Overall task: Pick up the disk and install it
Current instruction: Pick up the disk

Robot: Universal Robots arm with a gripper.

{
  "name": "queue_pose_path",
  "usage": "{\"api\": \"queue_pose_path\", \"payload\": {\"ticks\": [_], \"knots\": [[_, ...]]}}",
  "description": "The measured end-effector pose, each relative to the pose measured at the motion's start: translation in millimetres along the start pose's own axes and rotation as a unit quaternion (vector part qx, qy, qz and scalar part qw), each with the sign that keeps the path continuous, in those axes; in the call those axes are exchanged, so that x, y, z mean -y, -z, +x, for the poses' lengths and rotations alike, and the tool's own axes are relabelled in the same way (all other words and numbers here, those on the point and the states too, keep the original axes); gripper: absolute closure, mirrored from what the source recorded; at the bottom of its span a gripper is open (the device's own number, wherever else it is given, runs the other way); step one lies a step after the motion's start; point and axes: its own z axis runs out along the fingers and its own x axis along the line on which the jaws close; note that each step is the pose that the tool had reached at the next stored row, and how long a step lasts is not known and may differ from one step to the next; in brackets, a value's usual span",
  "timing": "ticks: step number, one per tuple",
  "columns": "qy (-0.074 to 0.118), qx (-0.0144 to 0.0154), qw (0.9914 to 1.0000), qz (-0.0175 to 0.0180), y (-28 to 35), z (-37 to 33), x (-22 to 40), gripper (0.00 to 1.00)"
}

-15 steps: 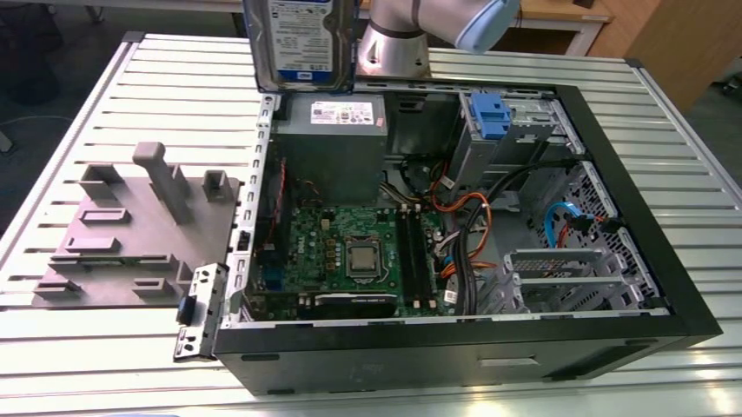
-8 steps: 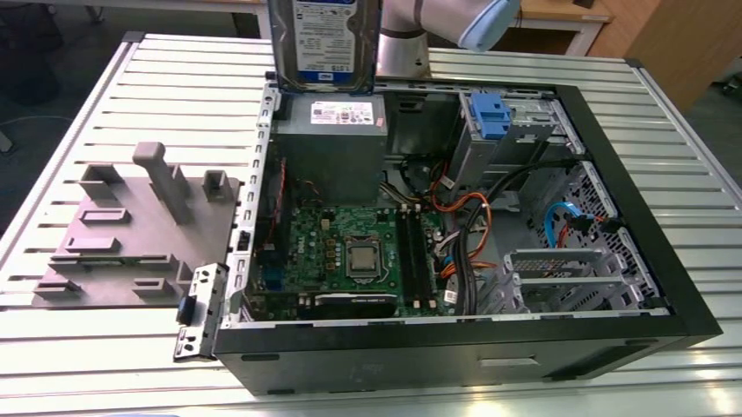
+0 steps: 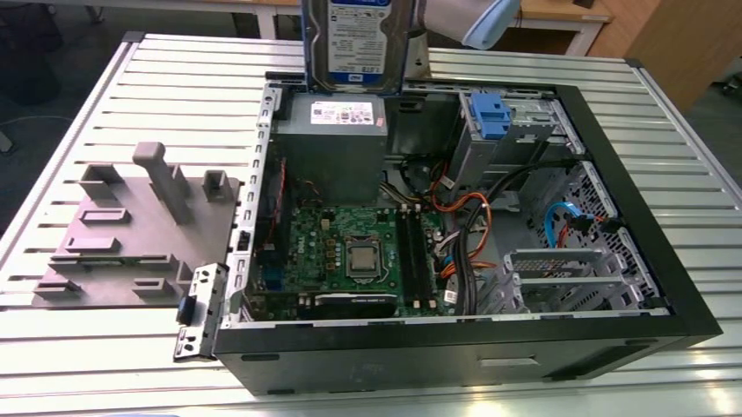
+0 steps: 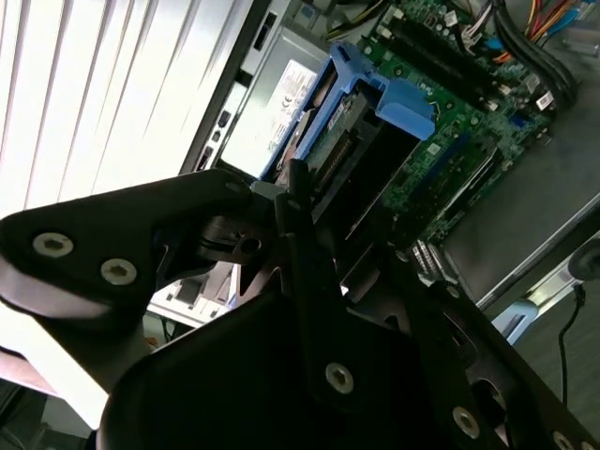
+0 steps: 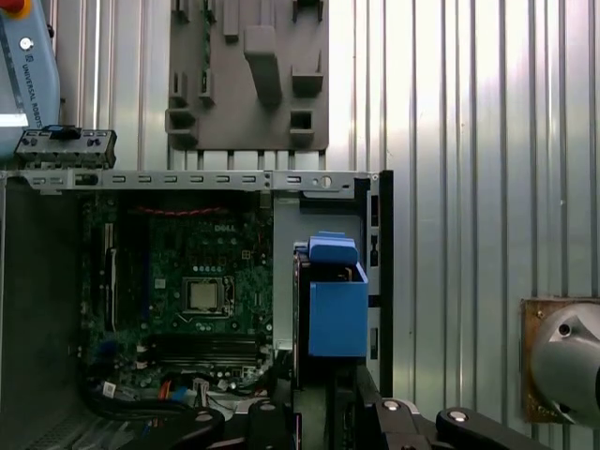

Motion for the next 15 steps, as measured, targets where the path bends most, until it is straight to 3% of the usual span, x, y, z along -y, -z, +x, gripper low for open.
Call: {"api": "queue_pose_path", "payload": {"ticks": [8, 12, 15], "knots": [[0.0, 0.0, 1.0, 0.0, 0.6, -0.3, 30.2, 0.65], [0.0, 0.0, 1.0, 0.0, 0.7, -0.3, 37.8, 0.65], [0.0, 0.0, 1.0, 0.0, 0.7, -0.4, 38.8, 0.65]]}}
